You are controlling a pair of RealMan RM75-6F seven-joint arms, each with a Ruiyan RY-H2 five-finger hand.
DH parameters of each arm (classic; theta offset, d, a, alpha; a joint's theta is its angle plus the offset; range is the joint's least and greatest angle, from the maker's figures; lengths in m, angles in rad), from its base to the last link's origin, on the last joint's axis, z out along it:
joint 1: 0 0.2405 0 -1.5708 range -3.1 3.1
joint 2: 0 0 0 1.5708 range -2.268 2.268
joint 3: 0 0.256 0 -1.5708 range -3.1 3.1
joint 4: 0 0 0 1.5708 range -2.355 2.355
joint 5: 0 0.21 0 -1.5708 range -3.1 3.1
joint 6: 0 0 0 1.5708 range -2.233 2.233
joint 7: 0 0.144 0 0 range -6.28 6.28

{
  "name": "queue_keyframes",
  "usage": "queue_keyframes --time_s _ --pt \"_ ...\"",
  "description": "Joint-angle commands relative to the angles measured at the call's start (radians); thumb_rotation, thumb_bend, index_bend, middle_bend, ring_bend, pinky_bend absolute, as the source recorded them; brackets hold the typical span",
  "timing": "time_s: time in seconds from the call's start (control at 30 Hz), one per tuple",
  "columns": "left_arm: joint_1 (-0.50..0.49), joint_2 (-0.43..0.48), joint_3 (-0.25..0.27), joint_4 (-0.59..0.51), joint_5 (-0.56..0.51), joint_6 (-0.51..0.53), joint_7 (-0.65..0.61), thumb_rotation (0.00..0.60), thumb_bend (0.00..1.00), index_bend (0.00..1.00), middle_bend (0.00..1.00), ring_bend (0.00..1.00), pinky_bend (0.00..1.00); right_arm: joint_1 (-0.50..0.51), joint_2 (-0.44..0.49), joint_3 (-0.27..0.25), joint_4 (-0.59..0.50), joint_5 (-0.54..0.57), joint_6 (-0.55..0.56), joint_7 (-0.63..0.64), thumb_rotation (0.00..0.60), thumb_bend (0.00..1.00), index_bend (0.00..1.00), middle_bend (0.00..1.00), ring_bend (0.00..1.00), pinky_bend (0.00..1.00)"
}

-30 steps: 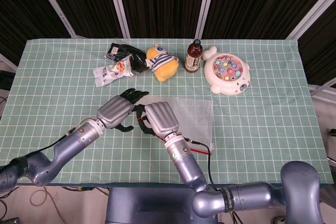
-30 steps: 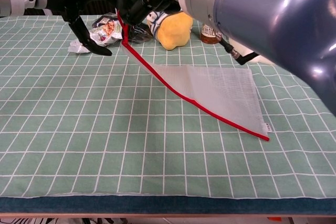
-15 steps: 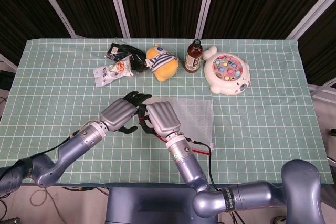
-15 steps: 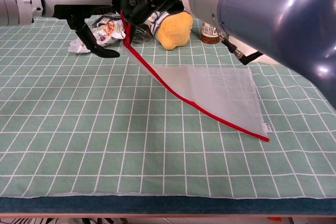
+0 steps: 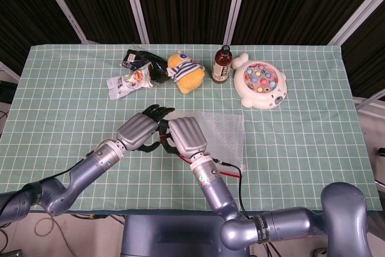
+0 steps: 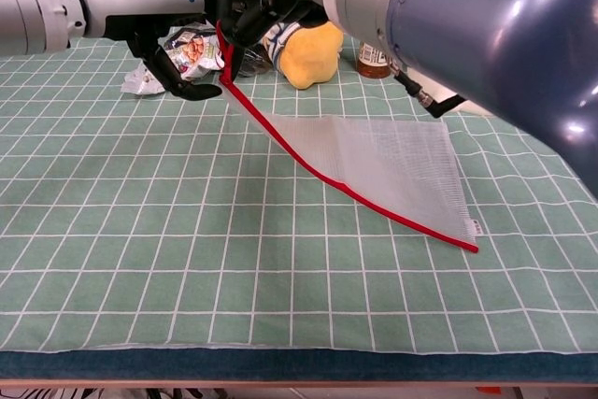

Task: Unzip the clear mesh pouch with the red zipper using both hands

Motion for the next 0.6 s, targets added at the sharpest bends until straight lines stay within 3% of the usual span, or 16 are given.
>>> queue_keyframes --time_s 0.03,0.6 --pt "0.001 -0.004 0.002 0.002 -0.001 0.004 -0.003 0.600 0.37 0.54 0.01 0.00 0.00 0.001 0.000 -0.001 -0.001 0.001 0.002 0.003 0.600 0.57 0.64 1.00 1.00 0.95" --pt "0.001 -0.032 0.008 -0.002 0.004 0.034 -0.018 0.600 0.37 0.57 0.02 0.00 0.00 0.012 -0.002 -0.009 -0.004 0.006 0.015 0.011 0.600 0.57 0.64 1.00 1.00 0.95"
